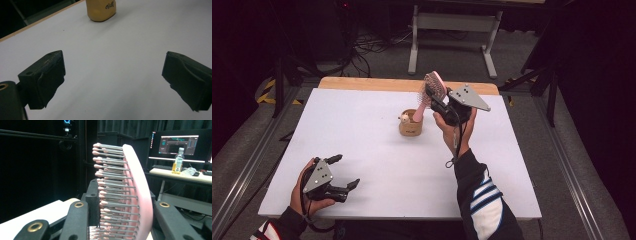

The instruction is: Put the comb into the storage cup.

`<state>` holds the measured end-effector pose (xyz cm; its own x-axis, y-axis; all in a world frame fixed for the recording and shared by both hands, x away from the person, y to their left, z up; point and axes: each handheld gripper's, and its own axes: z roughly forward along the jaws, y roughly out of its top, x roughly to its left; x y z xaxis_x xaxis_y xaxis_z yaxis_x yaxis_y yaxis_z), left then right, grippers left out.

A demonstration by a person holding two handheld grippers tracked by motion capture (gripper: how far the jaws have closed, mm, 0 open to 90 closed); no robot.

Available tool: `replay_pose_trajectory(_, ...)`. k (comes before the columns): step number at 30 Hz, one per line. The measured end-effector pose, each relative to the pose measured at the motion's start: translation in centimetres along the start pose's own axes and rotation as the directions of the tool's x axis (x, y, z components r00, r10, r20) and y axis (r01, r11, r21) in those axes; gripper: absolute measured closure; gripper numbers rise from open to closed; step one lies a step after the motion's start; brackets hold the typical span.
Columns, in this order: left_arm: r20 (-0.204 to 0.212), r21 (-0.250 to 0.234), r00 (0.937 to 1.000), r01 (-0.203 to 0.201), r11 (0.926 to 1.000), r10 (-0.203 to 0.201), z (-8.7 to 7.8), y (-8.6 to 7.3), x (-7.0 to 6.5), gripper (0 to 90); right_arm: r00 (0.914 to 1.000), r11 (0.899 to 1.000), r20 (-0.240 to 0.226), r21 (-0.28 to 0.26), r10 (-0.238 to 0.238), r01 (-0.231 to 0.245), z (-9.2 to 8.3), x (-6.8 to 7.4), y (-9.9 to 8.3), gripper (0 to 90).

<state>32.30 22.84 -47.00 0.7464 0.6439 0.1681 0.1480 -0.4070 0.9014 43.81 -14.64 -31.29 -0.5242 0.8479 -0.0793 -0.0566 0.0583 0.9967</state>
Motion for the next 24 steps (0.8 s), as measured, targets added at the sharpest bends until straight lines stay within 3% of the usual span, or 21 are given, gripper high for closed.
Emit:
replay_pose_trajectory(19, 0.008, 0.011, 1.0000, -0.001, 0.9999, 0.001, 0.2, 0.0, 0.0, 7.1, 0.9978, 0.997, 0.018, 0.044, 0.063, -0.064, 1.3, 0.1, -2.5, 63.3)
replay_pose_trajectory(24, 0.022, 0.004, 0.9995, 0.022, 0.9997, -0.022, 0.3, -0.1, 0.1, 7.1, 0.9961, 0.994, 0.011, 0.065, 0.087, -0.088, 1.5, 0.1, -3.2, 63.2)
